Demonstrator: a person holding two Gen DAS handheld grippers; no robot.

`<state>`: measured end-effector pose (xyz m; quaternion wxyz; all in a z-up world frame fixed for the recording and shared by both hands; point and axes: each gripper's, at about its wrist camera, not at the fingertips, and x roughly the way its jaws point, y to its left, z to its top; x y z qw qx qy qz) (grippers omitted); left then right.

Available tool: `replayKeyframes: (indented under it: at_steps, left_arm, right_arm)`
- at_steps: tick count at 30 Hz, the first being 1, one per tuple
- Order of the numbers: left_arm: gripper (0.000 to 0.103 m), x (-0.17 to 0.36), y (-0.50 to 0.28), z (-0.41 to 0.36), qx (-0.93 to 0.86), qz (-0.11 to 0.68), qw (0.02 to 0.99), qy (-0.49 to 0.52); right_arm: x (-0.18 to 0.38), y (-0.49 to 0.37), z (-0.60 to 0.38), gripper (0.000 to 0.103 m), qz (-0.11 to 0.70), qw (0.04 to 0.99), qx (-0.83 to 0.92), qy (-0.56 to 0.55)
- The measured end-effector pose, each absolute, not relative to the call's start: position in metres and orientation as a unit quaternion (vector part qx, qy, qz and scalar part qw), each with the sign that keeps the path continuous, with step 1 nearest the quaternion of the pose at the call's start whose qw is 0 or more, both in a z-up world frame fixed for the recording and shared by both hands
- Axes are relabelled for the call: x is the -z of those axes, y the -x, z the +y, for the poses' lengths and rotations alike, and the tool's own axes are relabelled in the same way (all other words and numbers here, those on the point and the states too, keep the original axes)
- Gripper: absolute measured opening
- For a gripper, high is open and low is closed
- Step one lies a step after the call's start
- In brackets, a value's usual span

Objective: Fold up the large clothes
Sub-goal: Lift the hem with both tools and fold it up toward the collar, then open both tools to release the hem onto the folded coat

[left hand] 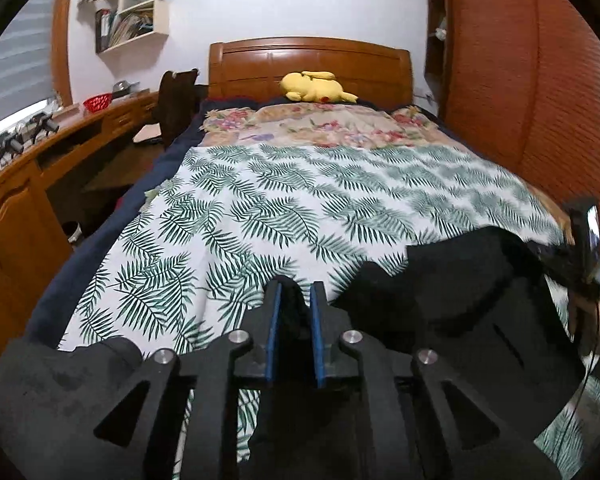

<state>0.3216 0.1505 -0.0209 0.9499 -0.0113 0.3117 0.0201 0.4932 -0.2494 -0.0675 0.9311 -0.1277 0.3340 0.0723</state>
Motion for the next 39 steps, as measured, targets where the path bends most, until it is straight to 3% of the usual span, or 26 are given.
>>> replayKeyframes:
  at_steps: [1,2,4,12,23,39]
  left_arm:
    - [0.015,0.02,-0.319,0.148,-0.02,0.31,0.95,0.006]
    - [0.018,0.021,-0.311,0.144,-0.02,0.308,0.951,-0.002]
    - [0.021,0.023,-0.299,0.14,-0.011,0.308,0.951,-0.002]
    - [0.026,0.048,-0.249,0.123,0.032,0.326,0.945,0.008]
    - [0.027,0.081,-0.194,0.121,0.054,0.35,0.935,0.007]
    - [0.028,0.112,-0.163,0.154,0.011,0.374,0.927,0.029]
  right_arm:
    - [0.067,-0.491,-0.249,0.036,0.335,0.931,-0.069,0.124]
    - [0.064,-0.487,-0.253,0.06,0.327,0.935,-0.068,0.117]
    - [0.058,-0.481,-0.256,0.07,0.317,0.939,-0.064,0.114]
    - [0.06,-0.411,-0.267,0.07,0.344,0.919,-0.14,0.129]
    - [0.104,-0.297,-0.286,0.07,0.388,0.894,-0.187,0.12]
    - [0.15,-0.278,-0.312,0.072,0.413,0.892,-0.173,0.062]
